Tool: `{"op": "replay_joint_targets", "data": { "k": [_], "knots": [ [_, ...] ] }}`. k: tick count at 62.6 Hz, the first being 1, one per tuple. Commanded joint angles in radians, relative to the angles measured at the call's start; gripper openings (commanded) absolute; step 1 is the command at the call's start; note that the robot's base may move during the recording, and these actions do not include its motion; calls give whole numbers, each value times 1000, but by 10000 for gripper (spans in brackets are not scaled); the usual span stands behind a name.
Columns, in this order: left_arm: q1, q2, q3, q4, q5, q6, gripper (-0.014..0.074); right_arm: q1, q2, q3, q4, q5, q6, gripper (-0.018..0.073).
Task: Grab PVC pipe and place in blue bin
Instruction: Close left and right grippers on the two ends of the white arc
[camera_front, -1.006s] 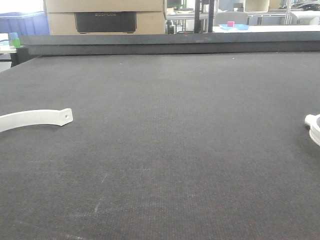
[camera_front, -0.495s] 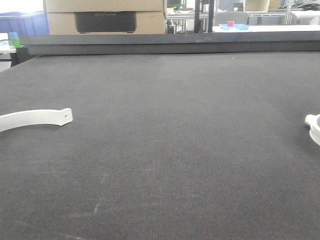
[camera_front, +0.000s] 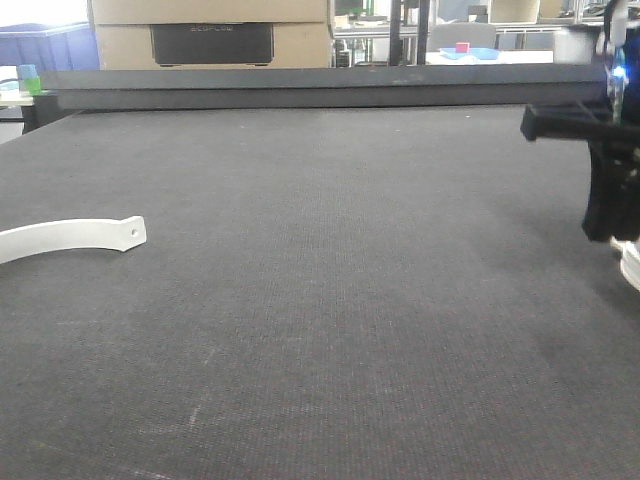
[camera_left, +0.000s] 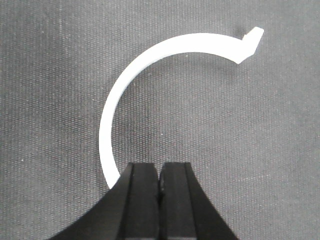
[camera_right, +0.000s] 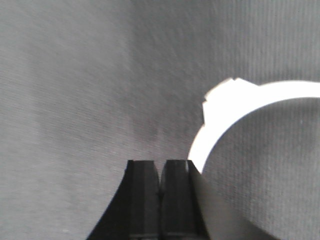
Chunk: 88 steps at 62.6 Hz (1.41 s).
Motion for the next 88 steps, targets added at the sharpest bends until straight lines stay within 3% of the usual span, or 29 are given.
{"op": "replay_joint_targets", "data": {
  "k": [1,9,20,28,54,58,68,79,88],
  "knots": [
    [5,-2,-8,-11,8,-6,-111,-6,1,-10,-19,11,6,-150],
    [5,-2,-8,-11,21,-6,-111,-13,2,-10,-32,7,46,-83],
    [5,-2,-8,-11,28,-6,-111,-24,2,-10,-34,-2,60,154],
    [5,-2,-8,-15,31,-6,-111,-24,8,-10,-36,-4,67,229],
    [5,-2,-4,-62,77,-6,-111,-24,112,-8,-36,-13,77,203],
    [5,-2,-2,-62,79,-6,-111,-24,112,-8,-36,-13,77,137],
    [5,-2,-2,-62,79,-6,-111,-24,112,-10,-36,4,77,-169],
    [5,-2,-2,-42,55,-6,-111,-18,64,-18,-36,106,24,-160],
    [5,21,-26,49,69,-8,-111,-10,-41,-18,-36,136,-68,-160]
  ]
}}
